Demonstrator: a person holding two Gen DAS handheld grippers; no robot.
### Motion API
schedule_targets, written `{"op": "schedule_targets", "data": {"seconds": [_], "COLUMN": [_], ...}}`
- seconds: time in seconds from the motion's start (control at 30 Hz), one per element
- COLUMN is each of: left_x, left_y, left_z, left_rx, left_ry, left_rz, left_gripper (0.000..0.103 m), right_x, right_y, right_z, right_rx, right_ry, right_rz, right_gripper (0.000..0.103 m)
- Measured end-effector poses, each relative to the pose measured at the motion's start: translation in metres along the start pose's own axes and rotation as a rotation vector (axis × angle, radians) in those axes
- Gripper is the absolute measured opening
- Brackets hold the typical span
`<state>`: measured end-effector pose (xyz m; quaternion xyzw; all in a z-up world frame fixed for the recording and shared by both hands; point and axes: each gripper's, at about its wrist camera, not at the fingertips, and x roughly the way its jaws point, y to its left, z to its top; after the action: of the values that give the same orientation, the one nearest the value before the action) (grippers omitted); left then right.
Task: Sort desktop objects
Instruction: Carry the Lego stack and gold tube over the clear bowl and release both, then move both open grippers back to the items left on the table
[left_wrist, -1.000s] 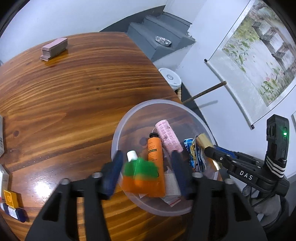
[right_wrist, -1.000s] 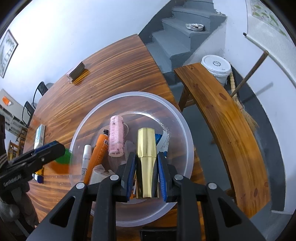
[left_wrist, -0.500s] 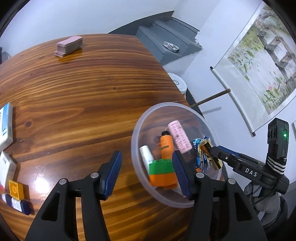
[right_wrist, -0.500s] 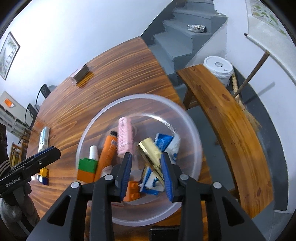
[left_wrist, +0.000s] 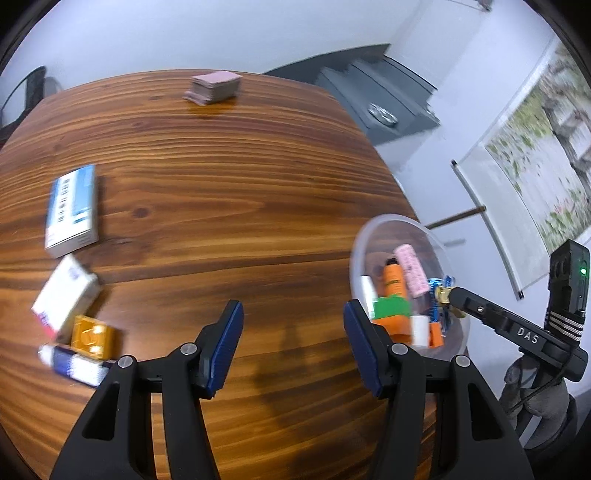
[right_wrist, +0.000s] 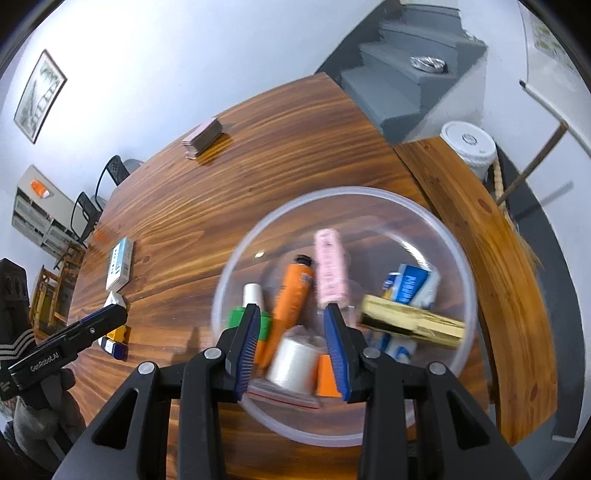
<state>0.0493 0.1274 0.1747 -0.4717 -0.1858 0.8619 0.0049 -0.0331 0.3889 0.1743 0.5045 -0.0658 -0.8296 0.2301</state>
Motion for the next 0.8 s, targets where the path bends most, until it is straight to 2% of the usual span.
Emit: {"op": "schedule_targets", "data": {"seconds": [0.3, 0.47, 0.8], "left_x": [-0.032, -0.042, -0.022], "left_y": [0.079, 0.123, 0.175], "left_z": [-0.011, -0.015, -0.013], "left_rx": [-0.091, -0.110, -0.030], "left_ry": [-0.034, -0.030, 0.047], "left_rz": [0.100, 0.151, 0.176], "left_gripper": [0.060, 0.060, 0.060], "right_x": [0.016, 0.029, 0.056], "right_y": [0.057, 0.091, 0.157], "right_z": [-0.013, -0.023, -0.048], "right_rx": [-0.075, -0.109, -0.167], "right_ry": [0.037, 0.071, 0.143], "right_rz": [0.039, 0.058, 0.076], "right_gripper": [0.040, 0.040, 0.040]}}
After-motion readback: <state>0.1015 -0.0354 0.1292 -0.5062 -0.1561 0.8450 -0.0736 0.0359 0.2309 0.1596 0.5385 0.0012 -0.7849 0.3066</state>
